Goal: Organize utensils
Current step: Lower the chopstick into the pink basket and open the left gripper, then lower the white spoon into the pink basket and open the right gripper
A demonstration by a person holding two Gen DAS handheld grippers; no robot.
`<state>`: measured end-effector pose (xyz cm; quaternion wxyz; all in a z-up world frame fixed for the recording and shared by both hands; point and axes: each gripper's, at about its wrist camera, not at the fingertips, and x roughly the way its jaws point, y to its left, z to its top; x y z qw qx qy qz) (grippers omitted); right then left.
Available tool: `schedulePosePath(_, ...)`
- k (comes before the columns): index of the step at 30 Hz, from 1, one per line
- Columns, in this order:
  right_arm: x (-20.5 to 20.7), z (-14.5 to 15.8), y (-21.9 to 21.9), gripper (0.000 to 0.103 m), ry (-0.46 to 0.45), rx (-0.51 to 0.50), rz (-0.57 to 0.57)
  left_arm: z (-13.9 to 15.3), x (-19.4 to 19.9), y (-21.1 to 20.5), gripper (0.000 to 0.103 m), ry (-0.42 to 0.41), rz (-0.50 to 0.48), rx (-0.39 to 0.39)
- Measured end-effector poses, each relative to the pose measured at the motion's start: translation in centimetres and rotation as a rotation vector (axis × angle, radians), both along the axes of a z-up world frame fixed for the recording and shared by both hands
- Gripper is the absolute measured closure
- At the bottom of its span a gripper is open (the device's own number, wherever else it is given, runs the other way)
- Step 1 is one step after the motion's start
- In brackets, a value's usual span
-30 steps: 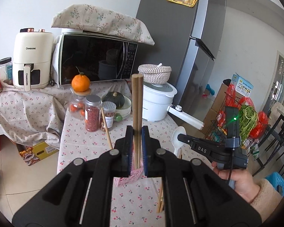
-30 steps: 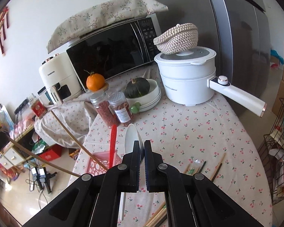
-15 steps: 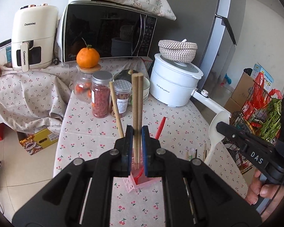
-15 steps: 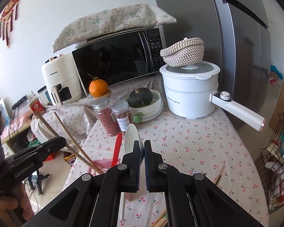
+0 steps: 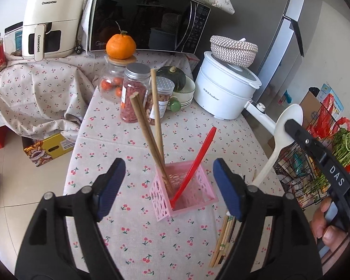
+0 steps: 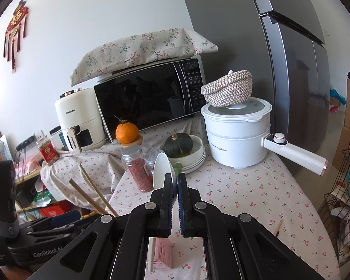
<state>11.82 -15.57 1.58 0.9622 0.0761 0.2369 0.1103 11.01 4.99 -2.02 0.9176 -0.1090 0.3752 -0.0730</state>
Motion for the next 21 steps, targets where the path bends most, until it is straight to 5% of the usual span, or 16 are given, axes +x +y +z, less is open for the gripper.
schedulePosePath(7, 0.2, 0.5, 1.6, 0.099, -0.057, 0.004, -0.034, -1.4, -1.2, 1.5, 0.018, 0.101, 0.01, 0.042)
schedulePosePath(21, 2.6, -1.9, 3.2, 0.099, -0.064, -0.051, -0.106, -2.4, -1.9, 2.7, 0.018, 0.145, -0.003, 0.072)
